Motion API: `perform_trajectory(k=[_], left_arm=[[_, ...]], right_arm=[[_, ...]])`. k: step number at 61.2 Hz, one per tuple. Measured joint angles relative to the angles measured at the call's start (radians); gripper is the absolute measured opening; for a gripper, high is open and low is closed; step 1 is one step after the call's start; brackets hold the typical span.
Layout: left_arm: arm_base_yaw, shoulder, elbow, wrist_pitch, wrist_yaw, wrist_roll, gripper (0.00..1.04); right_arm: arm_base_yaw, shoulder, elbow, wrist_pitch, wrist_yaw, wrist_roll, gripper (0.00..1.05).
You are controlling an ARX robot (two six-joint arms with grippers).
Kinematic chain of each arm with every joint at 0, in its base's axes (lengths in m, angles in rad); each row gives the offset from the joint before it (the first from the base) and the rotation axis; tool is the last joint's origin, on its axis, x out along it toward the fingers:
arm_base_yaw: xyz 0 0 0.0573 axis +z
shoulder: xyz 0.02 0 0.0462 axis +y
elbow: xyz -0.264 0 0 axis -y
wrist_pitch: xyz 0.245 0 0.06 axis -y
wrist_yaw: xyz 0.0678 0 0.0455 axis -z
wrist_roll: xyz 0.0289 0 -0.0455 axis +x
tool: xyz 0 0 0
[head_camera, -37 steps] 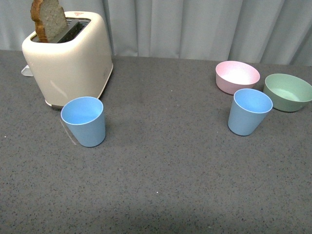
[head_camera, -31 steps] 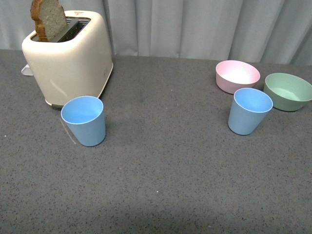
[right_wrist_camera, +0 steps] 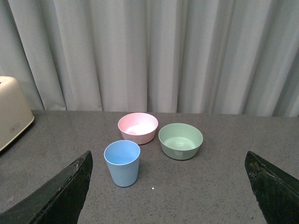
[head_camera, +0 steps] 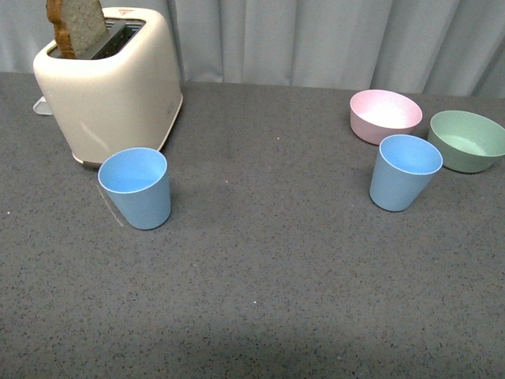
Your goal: Stack blue cups with both arms
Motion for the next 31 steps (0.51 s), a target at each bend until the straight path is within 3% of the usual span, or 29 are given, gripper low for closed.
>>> perform_trajectory(k=[22, 28, 31], left_arm=[[0.0, 0.0, 0.0, 0.0, -0.001, 0.0, 0.98], [-0.059, 0.169, 0.066, -0.169, -0.247, -0.083, 0.98], [-0.062, 0.278, 0.076, -0.154, -0.272, -0.113, 0.98]], right_arm=[[0.0, 0.0, 0.0, 0.0, 0.0, 0.0, 0.95], [0.0, 0.0, 0.0, 0.0, 0.0, 0.0, 0.95], [0.0, 0.0, 0.0, 0.0, 0.0, 0.0, 0.95]])
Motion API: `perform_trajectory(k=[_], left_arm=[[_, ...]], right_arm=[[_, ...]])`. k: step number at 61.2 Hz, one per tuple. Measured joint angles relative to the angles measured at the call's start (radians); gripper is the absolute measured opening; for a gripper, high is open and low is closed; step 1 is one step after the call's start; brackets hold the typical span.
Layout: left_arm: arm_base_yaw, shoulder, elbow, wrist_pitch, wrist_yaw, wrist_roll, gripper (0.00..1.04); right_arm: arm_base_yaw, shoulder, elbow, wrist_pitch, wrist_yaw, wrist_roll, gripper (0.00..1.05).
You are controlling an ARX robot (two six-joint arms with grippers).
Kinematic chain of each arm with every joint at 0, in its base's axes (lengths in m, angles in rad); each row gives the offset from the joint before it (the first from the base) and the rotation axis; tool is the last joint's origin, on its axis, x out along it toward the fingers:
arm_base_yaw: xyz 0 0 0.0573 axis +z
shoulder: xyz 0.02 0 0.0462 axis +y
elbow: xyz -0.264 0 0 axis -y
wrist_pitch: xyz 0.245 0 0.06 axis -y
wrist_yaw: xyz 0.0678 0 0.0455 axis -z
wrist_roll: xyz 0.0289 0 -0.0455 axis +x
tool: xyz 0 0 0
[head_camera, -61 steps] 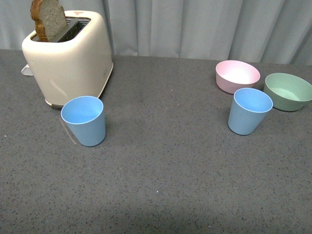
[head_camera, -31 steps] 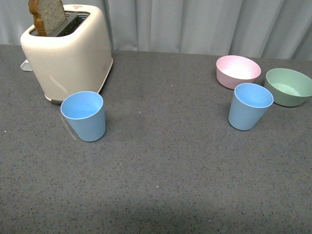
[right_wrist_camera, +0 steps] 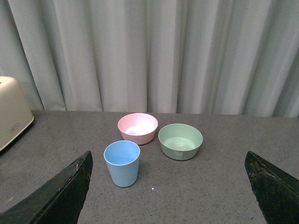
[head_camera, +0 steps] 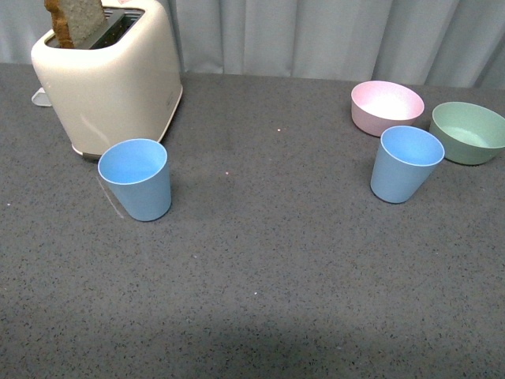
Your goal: Stack blue cups with both arms
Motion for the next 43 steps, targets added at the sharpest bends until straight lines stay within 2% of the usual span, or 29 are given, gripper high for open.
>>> perform_trajectory(k=[10, 21, 28, 43], left_arm=[[-0.024, 0.344, 0.054, 0.241, 0.026, -0.023, 0.98], [-0.035, 0.805, 0.184, 0.466, 0.126, -0.015, 0.98], [-0.037, 1.026, 0.296, 0.475, 0.165, -0.027, 0.98], [-0.064, 1.322, 0.556, 0.343, 0.212, -0.097, 0.98]], right_arm=[[0.0, 0.0, 0.0, 0.0, 0.0, 0.0, 0.95], [0.0, 0.0, 0.0, 0.0, 0.0, 0.0, 0.95], [0.0, 0.0, 0.0, 0.0, 0.0, 0.0, 0.95], [0.0, 0.0, 0.0, 0.0, 0.0, 0.0, 0.95]])
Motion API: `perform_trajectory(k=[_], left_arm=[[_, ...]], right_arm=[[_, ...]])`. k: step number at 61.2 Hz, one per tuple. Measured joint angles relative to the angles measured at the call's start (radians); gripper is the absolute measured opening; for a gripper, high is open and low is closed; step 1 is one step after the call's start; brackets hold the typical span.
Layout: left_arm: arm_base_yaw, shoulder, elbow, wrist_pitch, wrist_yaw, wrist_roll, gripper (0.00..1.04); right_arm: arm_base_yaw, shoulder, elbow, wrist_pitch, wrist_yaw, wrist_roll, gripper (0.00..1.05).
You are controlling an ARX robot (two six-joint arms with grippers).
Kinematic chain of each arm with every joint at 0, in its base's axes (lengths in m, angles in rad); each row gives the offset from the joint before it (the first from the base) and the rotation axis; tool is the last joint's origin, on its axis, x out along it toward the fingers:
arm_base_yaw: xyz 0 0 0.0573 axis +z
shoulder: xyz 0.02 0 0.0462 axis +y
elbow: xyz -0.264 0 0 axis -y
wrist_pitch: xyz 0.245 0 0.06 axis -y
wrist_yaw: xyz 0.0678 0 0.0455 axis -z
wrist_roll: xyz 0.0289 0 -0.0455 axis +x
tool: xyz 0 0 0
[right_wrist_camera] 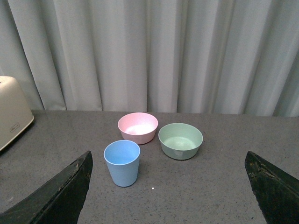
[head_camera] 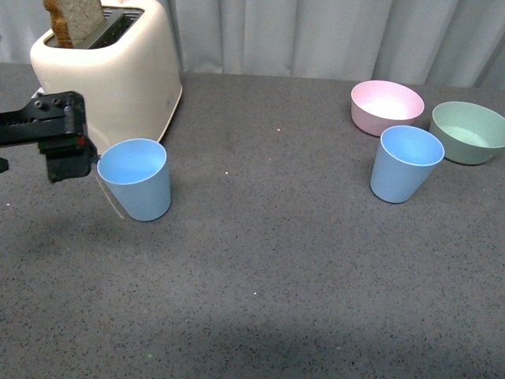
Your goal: Stack blue cups with both arms
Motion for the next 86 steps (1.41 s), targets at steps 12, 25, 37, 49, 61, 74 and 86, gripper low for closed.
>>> perform_trajectory(k=[12, 25, 37, 49, 61, 74, 86], left_arm=[[-0.002, 0.133, 0.152, -0.106, 0.022, -0.076, 0.98], [0.009, 0.254, 0.269, -0.225, 0.042, -0.149, 0.98], [0.011, 0.308, 0.326, -0.27, 0.063, -0.184, 0.96], [0.007, 0.351, 0.375, -0.348, 0.093, -0.206, 0.54], [0.002, 0.372, 0.4, -0.406, 0.113, -0.206, 0.22], [-0.004, 0.369, 0.412, -0.429, 0.119, -0.211, 0.04], [-0.057, 0.358, 0.421, -0.439, 0.113, -0.237, 0.04]], right_arm=[[0.0, 0.0, 0.0, 0.0, 0.0, 0.0, 0.95], [0.0, 0.0, 0.0, 0.0, 0.0, 0.0, 0.95], [0.0, 0.0, 0.0, 0.0, 0.0, 0.0, 0.95], [0.0, 0.0, 0.0, 0.0, 0.0, 0.0, 0.95], [0.0, 0.0, 0.0, 0.0, 0.0, 0.0, 0.95], [0.0, 0.0, 0.0, 0.0, 0.0, 0.0, 0.95], [0.0, 0.0, 0.0, 0.0, 0.0, 0.0, 0.95]])
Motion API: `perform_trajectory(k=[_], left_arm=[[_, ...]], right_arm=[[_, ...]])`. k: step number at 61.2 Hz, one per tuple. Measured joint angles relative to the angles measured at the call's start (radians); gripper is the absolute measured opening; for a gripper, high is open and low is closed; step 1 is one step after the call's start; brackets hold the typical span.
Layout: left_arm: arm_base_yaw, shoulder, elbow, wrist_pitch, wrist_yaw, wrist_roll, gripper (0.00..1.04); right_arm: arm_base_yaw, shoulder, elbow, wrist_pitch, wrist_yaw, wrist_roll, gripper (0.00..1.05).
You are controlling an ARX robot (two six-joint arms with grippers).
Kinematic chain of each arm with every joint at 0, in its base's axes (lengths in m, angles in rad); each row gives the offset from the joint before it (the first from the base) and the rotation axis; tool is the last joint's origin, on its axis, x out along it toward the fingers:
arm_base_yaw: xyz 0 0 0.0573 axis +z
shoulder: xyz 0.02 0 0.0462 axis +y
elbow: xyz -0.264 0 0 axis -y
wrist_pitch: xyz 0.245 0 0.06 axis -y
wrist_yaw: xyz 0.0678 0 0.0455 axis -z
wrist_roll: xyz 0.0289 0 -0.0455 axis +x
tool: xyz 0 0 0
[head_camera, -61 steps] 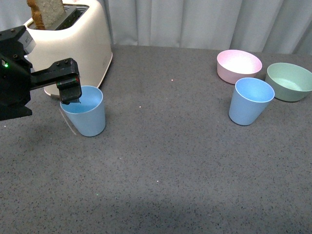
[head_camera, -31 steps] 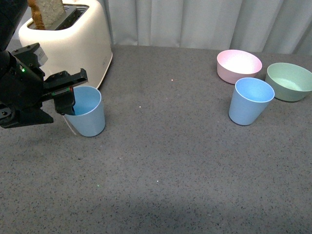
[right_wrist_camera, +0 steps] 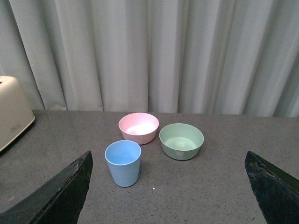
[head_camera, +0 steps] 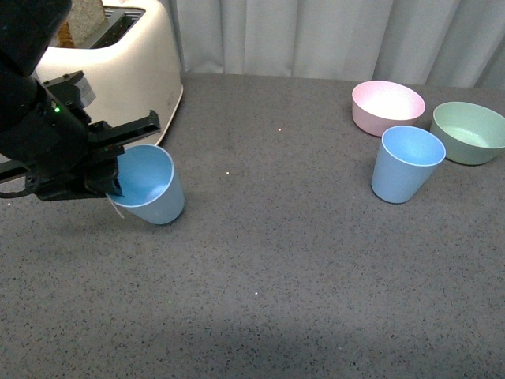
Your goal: Stack blue cups with both arms
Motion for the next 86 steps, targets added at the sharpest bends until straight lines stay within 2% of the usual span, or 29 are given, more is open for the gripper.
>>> perform_trajectory(k=[10, 24, 45, 67, 83, 86], left_arm=[[-0.096, 0.009, 0.06, 0.005, -0.014, -0.045, 0.04], [-0.226, 0.109, 0.222, -0.086, -0.035, -0.098, 0.04], [-0.269, 0.18, 0.337, -0.184, -0.05, -0.103, 0.04], [-0.264, 0.175, 0.34, -0.164, -0.022, -0.14, 0.57], [-0.245, 0.065, 0.277, -0.076, -0.005, -0.156, 1.0], [-0.244, 0.058, 0.276, -0.075, -0.005, -0.156, 0.99]], right_arm=[[0.0, 0.0, 0.0, 0.0, 0.0, 0.0, 0.95], [0.0, 0.0, 0.0, 0.0, 0.0, 0.0, 0.95], [0.0, 0.0, 0.0, 0.0, 0.0, 0.0, 0.95], [0.0, 0.0, 0.0, 0.0, 0.0, 0.0, 0.95], [0.0, 0.0, 0.0, 0.0, 0.0, 0.0, 0.95], [0.0, 0.0, 0.0, 0.0, 0.0, 0.0, 0.95]])
